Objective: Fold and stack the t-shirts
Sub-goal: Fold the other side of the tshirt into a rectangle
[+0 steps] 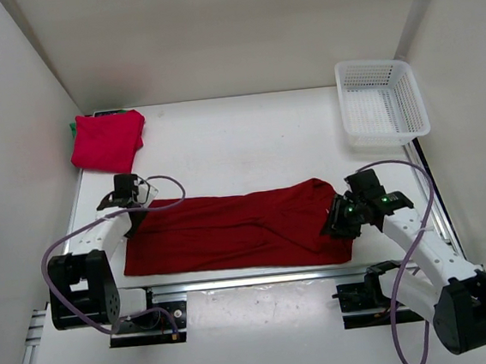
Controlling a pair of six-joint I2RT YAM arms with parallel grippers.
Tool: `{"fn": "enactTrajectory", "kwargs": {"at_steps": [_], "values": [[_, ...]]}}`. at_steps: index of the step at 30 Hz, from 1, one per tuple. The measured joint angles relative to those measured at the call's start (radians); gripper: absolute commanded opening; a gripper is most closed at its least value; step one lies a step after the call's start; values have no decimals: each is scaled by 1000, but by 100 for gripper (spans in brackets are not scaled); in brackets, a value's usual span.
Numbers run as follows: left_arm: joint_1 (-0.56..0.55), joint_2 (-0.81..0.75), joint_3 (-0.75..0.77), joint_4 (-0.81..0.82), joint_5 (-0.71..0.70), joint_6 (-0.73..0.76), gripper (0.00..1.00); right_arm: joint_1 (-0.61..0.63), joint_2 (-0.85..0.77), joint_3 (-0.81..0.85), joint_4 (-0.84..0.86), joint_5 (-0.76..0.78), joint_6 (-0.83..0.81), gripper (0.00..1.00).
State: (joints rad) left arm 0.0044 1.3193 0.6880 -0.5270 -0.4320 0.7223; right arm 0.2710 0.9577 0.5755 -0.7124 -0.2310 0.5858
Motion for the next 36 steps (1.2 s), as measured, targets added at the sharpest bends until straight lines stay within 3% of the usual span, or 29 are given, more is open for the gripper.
{"fn": "enactTrajectory", "kwargs": {"at_steps": [6,12,17,22,25,28,36], "values": [[57,-8,8,-9,-46,37,59,-7,42,52,2,8,-13,43],[8,11,120,-58,-37,11,56,18,122,57,14,16,-17,49],[-199,98,329,-125,83,-88,56,32,165,57,36,18,-18,50],[-616,241,542,-159,285,-168,56,47,188,47,60,15,-16,50],[-788,388,668,-183,431,-209,57,64,188,23,79,13,-7,50],[-846,518,752,-196,535,-253,59,71,180,-10,90,7,12,50],[-849,707,909,-229,684,-380,60,68,150,-52,113,0,35,49]]}}
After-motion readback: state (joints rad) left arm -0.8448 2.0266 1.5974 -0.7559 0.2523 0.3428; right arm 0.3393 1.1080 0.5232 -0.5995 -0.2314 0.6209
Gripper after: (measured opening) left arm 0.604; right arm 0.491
